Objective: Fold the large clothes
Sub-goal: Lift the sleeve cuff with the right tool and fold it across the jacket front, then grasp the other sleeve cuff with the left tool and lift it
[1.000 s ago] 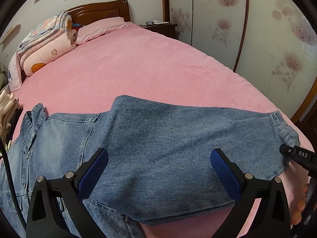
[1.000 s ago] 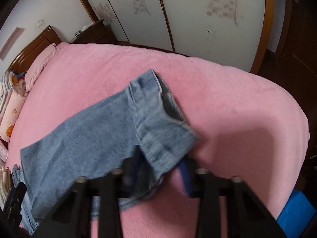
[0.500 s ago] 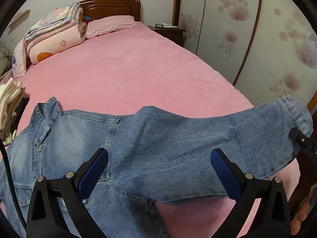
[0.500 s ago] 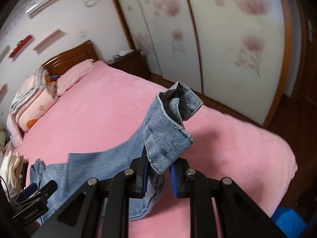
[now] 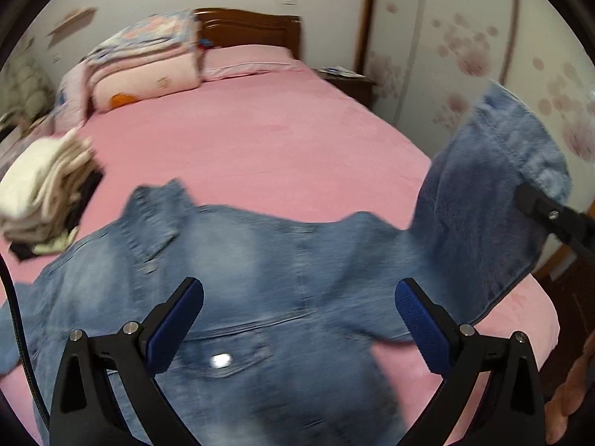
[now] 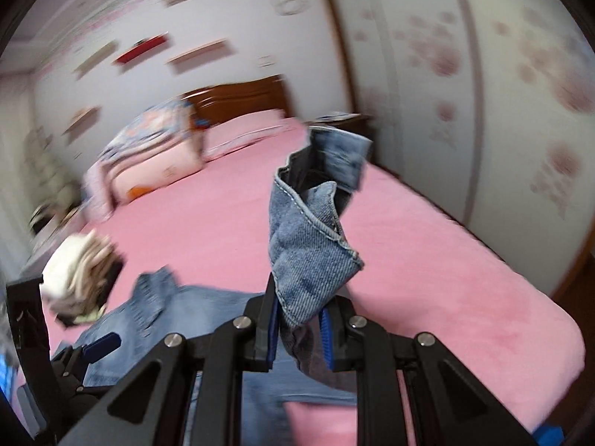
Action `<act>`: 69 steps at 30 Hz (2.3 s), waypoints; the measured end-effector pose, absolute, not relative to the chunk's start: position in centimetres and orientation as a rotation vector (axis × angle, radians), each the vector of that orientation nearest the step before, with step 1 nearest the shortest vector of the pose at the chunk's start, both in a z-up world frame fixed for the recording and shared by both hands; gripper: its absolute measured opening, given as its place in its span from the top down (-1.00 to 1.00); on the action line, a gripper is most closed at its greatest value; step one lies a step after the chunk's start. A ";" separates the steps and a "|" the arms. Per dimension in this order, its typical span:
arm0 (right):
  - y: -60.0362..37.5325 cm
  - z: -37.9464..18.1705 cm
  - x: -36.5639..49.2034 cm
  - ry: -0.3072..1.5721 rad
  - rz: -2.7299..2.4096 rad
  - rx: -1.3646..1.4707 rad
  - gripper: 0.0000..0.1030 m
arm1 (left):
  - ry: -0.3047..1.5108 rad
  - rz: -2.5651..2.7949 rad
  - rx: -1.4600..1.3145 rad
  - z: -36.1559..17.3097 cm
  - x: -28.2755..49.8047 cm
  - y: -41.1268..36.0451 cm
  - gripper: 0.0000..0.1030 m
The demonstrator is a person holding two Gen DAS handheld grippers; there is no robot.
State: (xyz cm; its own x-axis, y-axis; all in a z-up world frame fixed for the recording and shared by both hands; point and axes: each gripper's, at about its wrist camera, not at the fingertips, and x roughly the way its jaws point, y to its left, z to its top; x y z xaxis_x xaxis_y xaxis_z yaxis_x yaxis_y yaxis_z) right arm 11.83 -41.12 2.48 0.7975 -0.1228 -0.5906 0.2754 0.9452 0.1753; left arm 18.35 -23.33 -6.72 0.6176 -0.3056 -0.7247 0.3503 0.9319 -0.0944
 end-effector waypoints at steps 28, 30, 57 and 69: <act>-29.1 -10.7 13.8 0.926 -0.090 0.029 0.02 | 1.131 -0.483 -0.303 -18.7 23.1 -9.7 -0.76; -30.1 -10.2 12.4 0.914 -0.104 0.072 0.02 | 1.157 -0.520 -0.335 -19.2 23.3 -10.6 -0.76; -35.6 -12.7 8.0 0.947 -0.168 0.250 0.02 | 1.163 -0.475 -0.361 -19.3 27.4 -20.0 0.69; -39.5 -13.8 11.0 0.897 -0.217 0.374 0.02 | 0.684 -0.455 -0.286 -0.5 27.2 -15.4 0.69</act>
